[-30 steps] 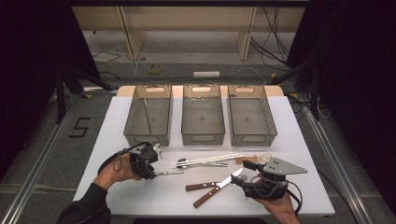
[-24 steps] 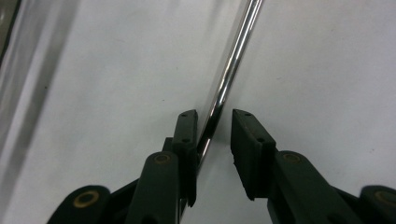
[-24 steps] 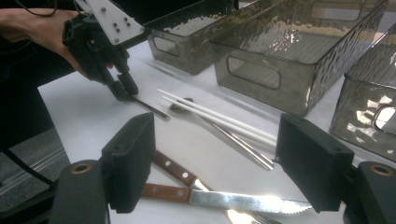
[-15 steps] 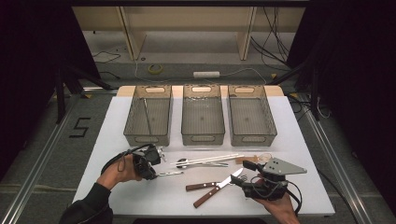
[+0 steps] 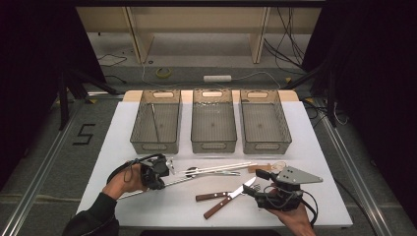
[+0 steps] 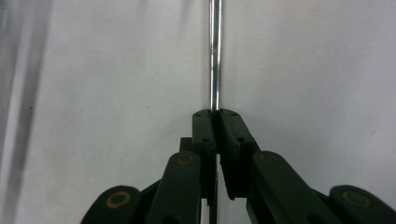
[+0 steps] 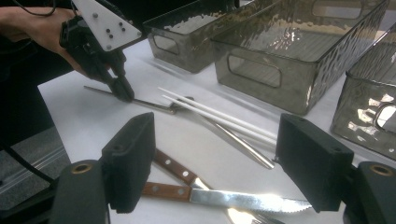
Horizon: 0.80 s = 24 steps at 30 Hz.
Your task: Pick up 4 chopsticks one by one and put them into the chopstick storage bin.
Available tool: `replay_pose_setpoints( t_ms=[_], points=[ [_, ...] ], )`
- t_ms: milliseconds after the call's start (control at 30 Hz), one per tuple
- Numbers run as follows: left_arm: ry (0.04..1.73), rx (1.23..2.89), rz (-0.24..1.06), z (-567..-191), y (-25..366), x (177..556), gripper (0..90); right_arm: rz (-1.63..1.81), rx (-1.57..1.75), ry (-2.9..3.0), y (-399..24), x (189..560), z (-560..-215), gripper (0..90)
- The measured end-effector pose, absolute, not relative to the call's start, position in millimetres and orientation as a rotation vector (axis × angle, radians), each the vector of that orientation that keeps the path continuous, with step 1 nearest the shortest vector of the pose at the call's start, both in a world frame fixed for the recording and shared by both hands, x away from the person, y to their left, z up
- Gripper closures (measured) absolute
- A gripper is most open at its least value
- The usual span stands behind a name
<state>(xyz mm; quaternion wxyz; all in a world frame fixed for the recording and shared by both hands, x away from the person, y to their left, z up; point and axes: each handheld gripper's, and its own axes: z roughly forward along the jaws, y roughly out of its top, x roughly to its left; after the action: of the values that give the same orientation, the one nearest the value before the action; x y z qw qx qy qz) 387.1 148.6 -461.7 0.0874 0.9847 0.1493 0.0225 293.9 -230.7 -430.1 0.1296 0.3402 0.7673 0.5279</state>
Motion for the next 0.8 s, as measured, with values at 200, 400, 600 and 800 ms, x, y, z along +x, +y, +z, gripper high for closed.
replay_pose_setpoints(
  t_ms=[200, 400, 600, 800],
  points=[
    [0.426, 2.918, 0.038, -456, 151, 385, 84.6, 1.534, 0.989, 2.230, -231, 294, -430, 29.7],
    [0.444, 2.860, 0.011, -440, 151, 381, 84.6, 1.538, 0.989, 2.227, -231, 294, -430, 29.7],
    [0.540, 2.718, 0.020, -416, 154, 381, 84.7, 1.538, 0.992, 2.226, -231, 294, -430, 29.7],
    [0.600, 2.561, 0.028, -391, 163, 384, 84.8, 1.538, 0.996, 2.225, -232, 294, -430, 29.7]
  ],
)
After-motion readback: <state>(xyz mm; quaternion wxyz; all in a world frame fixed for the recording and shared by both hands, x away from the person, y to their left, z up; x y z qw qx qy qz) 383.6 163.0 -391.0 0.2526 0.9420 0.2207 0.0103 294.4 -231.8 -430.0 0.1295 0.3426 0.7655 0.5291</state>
